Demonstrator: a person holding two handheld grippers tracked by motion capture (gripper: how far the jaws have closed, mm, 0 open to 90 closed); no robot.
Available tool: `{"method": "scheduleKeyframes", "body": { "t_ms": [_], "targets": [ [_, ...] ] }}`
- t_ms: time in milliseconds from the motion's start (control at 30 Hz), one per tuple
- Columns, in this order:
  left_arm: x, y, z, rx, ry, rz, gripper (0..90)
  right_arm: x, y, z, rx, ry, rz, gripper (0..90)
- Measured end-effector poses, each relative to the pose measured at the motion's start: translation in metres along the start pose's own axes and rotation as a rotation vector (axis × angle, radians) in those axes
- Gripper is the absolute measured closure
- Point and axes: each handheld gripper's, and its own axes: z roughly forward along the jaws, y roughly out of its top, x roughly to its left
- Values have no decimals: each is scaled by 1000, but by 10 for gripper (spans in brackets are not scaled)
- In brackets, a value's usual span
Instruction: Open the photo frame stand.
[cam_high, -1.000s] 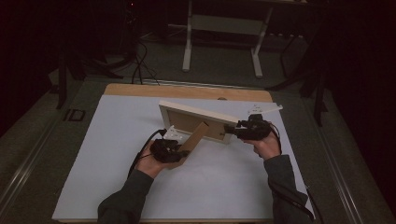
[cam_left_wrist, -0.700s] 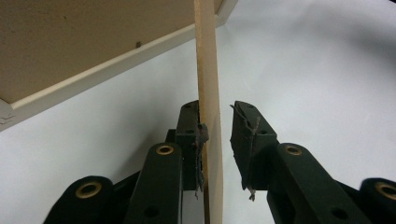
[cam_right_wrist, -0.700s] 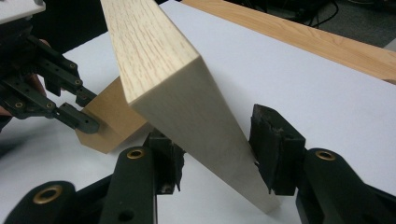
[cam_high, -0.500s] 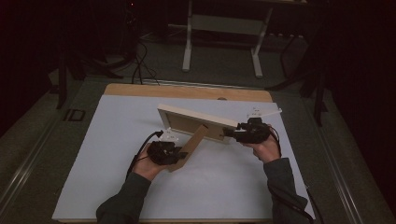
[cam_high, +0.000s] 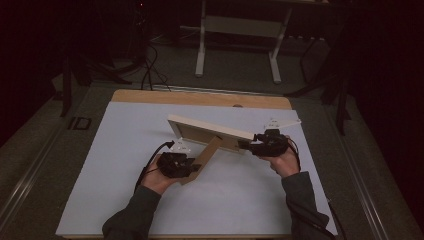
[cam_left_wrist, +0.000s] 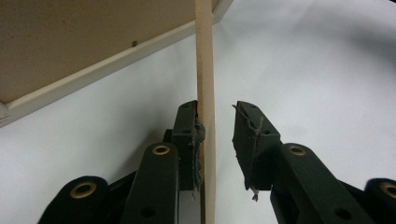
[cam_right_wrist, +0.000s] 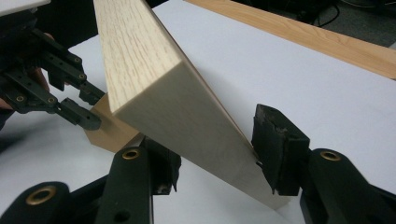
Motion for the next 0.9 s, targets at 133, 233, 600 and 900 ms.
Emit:
{"method": "scheduleKeyframes", "body": {
  "t_ms": [133, 233, 600, 900],
  "targets": [
    [0, 0, 0, 1, -2, 0, 698, 1, 0, 0, 5, -1, -5, 522],
    [0, -1, -1, 0, -2, -2, 688, 1, 0, 0, 5, 0, -6, 521],
    [2, 0, -5, -26, -12, -22, 634, 2, -1, 0, 4, 0, -8, 516],
    [5, 1, -13, -60, -19, -39, 617, 2, -1, 0, 8, 1, -12, 515]
  ]
}}
